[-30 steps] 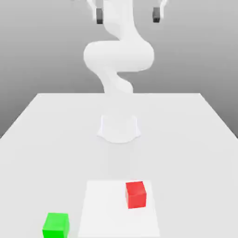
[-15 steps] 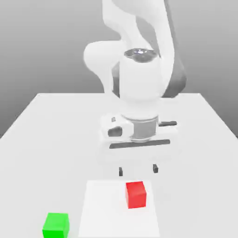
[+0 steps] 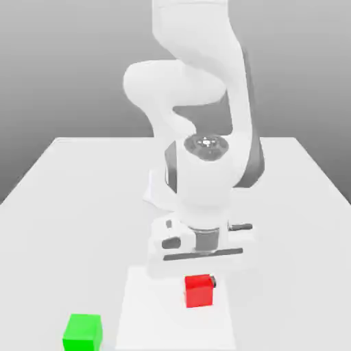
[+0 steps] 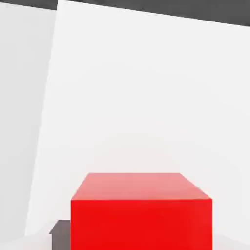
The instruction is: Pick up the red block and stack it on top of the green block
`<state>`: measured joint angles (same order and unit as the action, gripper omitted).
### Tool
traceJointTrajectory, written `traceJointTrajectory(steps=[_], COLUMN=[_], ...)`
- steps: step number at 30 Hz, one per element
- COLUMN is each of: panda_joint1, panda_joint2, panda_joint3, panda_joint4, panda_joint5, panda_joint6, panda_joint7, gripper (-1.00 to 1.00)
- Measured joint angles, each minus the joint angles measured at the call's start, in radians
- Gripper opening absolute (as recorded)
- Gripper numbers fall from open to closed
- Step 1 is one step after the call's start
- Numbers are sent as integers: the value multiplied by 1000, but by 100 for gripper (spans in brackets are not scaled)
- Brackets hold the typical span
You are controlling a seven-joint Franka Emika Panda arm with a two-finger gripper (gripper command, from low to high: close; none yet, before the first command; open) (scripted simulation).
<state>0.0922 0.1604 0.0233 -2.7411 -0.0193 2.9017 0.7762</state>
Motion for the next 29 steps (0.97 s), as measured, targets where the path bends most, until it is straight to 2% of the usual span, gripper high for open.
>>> traceJointTrajectory(steps=[4,13,15,18,19,25,29], panda_joint1=[-24,-228,-257,-276,-281,-283,-272], panda_joint2=[-114,-2,44,145,171,184,85], panda_joint3=[-5,-127,-145,-137,-132,-130,-146], panda_joint4=[2,306,353,372,374,375,371], panda_joint5=[16,54,70,97,103,106,79], panda_joint6=[-115,-309,-311,-230,-207,-195,-288], panda_joint7=[-14,-94,-114,-135,-140,-142,-123], gripper=[-100,-100,-100,-100,100,100,100])
